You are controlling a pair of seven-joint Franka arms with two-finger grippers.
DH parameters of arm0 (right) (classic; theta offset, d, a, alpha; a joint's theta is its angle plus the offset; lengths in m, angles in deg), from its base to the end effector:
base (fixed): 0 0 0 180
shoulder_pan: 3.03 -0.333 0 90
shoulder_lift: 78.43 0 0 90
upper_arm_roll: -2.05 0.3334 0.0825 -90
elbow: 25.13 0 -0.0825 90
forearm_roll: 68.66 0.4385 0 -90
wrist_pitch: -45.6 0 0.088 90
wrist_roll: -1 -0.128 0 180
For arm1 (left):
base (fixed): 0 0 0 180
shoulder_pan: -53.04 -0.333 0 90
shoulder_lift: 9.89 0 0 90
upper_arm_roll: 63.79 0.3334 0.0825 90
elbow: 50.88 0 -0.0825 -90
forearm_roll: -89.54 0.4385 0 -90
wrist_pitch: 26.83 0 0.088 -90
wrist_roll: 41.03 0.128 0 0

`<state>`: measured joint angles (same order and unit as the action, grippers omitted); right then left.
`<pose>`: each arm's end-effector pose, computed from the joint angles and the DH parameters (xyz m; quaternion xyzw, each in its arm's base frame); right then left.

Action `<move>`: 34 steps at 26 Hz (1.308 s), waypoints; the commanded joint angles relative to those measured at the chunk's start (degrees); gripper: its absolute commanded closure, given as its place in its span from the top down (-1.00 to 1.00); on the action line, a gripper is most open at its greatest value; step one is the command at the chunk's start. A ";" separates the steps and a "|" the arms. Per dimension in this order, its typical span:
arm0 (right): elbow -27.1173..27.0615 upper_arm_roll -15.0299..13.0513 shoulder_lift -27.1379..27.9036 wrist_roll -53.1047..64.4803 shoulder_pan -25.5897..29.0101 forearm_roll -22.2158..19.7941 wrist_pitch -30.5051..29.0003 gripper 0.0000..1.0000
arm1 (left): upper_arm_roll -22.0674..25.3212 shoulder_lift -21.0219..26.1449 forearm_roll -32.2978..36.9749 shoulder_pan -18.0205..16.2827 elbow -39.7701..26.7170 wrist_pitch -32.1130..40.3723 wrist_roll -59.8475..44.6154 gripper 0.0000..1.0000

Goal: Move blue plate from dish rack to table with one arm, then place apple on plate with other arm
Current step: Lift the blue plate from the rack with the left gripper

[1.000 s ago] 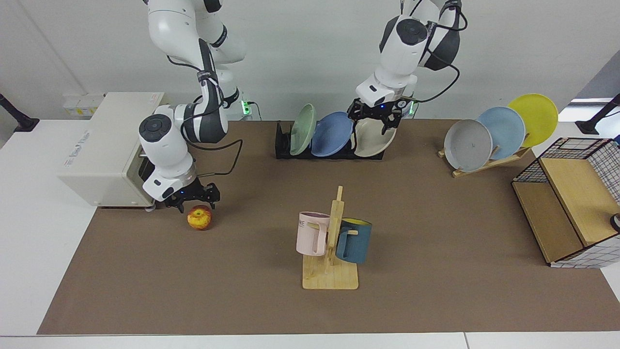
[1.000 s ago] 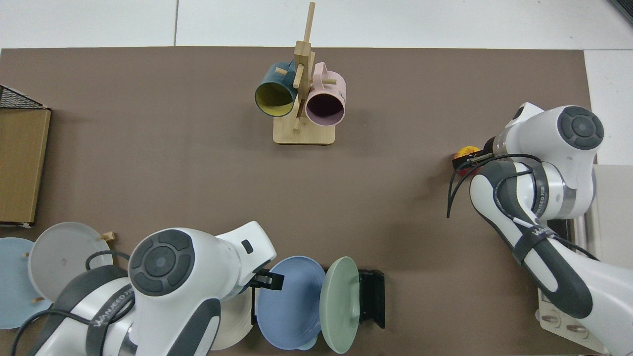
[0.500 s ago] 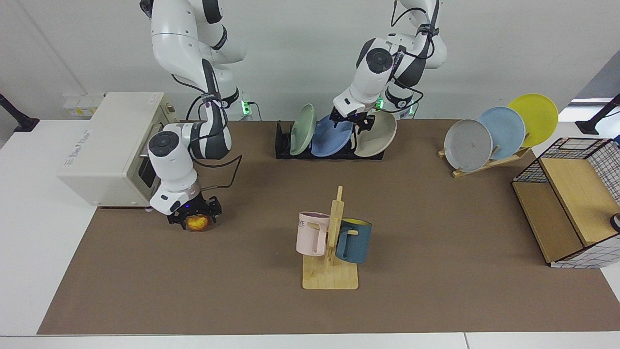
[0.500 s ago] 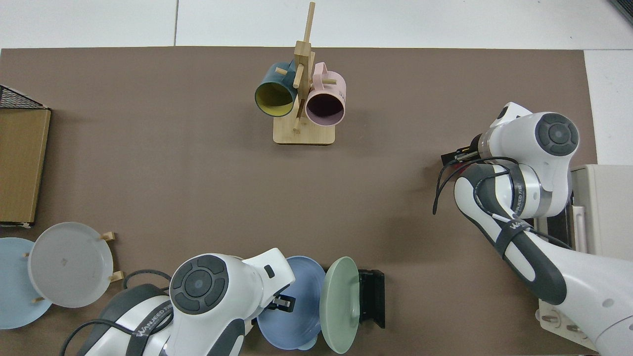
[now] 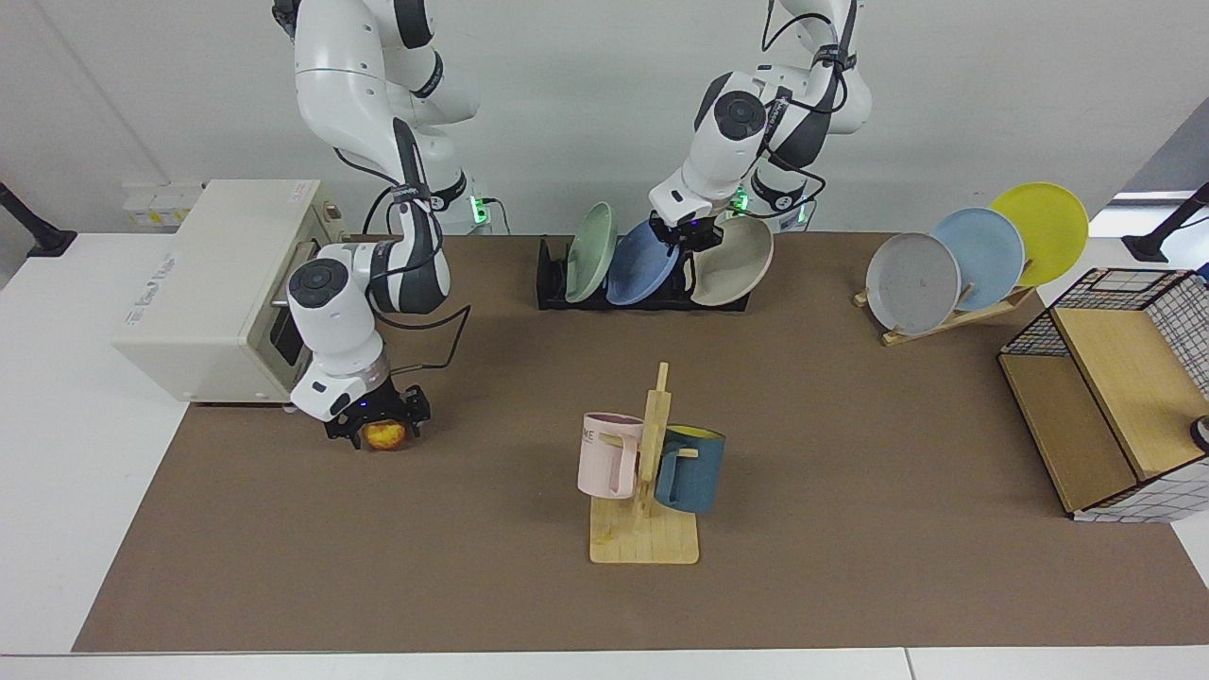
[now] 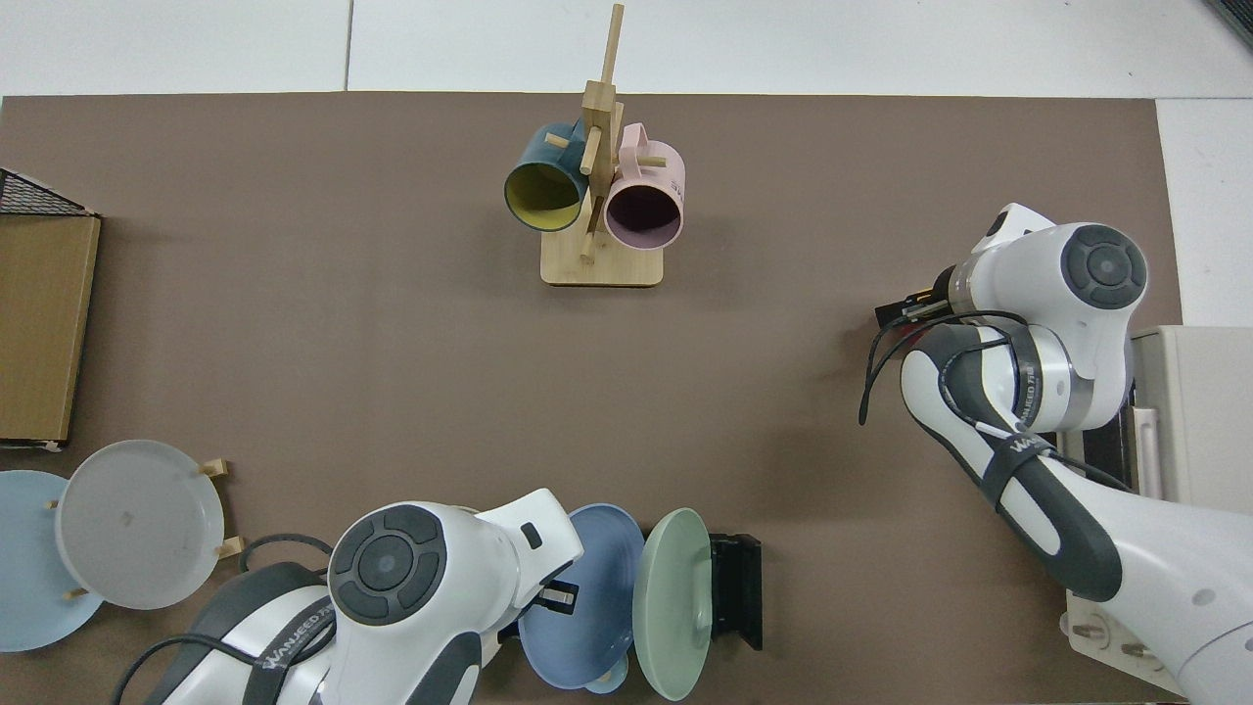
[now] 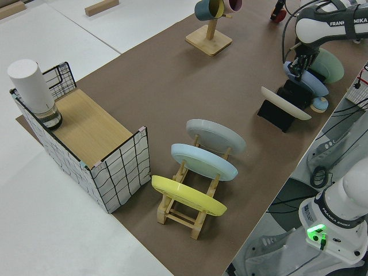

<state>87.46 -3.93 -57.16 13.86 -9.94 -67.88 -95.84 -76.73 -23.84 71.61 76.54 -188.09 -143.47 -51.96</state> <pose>0.6753 0.0129 0.2554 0.9905 0.1195 0.0653 0.0209 0.3785 -0.3066 0.3665 0.9829 -0.1374 -0.0961 0.0761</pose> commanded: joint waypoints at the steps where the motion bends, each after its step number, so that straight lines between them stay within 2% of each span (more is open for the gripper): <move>1: 0.79 0.18 -0.27 2.08 0.14 0.72 -0.50 0.98 | 0.45 -0.99 0.87 -1.69 1.58 2.11 -0.14 -1.00; 5: 1.67 0.18 -0.70 2.17 0.41 0.72 -0.33 0.80 | 0.46 -0.81 3.68 -5.47 6.33 6.51 0.21 -1.00; 6: 1.76 0.18 -0.79 2.26 0.41 0.72 -0.24 0.60 | 0.46 -0.55 4.30 -6.17 7.30 6.60 0.21 -1.00; 8: 1.84 0.18 -0.88 2.52 0.23 0.72 -0.06 -0.44 | 0.46 0.15 4.75 -7.67 9.06 6.16 0.12 -1.00; 9: 1.85 0.27 -0.88 2.43 0.06 0.72 0.37 -0.83 | 0.46 1.02 4.75 -8.46 9.76 5.90 0.12 -1.00; 10: 1.76 0.27 -0.88 2.26 -0.29 0.72 0.72 -1.00 | 0.46 1.64 4.75 -9.16 10.46 5.72 0.12 -1.00; 17: -2.89 0.18 -0.53 1.82 -2.23 0.63 4.85 -1.00 | 0.54 5.77 3.17 -14.09 14.86 1.16 0.03 -1.00; 22: -7.20 0.27 -1.06 -0.19 -2.32 0.81 7.23 -1.00 | 0.54 8.76 -3.68 -16.98 15.48 -4.63 1.08 -1.00; 28: -8.61 0.27 -2.73 -9.25 -3.98 0.89 7.23 -1.00 | 0.46 14.83 -15.10 -19.71 15.66 -10.97 12.58 -1.00; 31: -8.61 0.27 -3.16 -13.11 -4.78 0.81 7.23 -1.00 | 0.02 17.37 -19.32 -22.35 15.66 -11.15 19.79 -1.00; 34: -8.61 0.27 -3.61 -14.70 -4.78 0.72 7.32 -1.00 | 0.02 19.13 -21.88 -22.79 15.57 -10.89 24.10 -1.00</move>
<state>78.83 -3.72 -59.63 2.53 -14.56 -67.72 -89.60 -75.85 -7.95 53.99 55.65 -174.01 -154.26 -34.58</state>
